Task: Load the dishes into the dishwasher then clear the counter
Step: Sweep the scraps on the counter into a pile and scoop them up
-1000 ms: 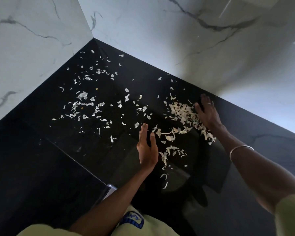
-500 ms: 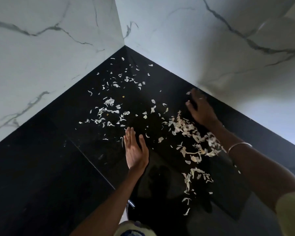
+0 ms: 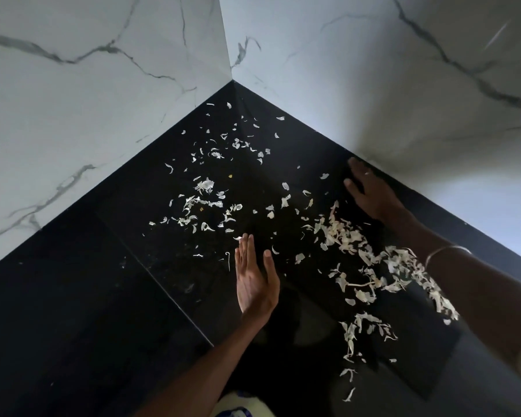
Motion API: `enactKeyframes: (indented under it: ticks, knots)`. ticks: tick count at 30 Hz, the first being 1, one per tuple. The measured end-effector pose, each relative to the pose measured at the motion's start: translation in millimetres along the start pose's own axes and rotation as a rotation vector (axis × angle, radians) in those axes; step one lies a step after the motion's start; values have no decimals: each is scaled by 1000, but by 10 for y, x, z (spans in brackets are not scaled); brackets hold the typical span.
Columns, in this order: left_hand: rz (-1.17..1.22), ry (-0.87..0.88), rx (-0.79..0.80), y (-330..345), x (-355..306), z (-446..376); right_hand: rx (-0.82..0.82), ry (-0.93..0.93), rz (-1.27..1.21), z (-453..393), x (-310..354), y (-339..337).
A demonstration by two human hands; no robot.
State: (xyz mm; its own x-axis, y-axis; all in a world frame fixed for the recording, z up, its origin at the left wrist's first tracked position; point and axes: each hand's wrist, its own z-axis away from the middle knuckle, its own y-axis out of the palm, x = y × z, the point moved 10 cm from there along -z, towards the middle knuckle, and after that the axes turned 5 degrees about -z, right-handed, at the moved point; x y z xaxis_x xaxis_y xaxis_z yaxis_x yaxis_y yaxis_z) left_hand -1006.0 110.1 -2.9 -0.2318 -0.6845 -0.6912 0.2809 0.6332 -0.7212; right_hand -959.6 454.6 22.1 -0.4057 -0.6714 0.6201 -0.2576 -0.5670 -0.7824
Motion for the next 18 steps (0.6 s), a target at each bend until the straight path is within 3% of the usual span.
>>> enactKeyframes:
  ticks: [3,8,12,14,18]
  knots:
    - [3,-8,10,2,1,2,48,118,-5,-336,55,226]
    - [42,-13,-8,-8,15,1,261,-176,23,-26,1079,1084]
    - [59,16,-17,-23,4,-3,367,-294,-2,736,1333,1284]
    - [55,16,-7,-14,12,-1,288,-220,-65,991,1140,971]
    - [44,31,15,-8,-28,16,-87,126,-29,1432,99,-89]
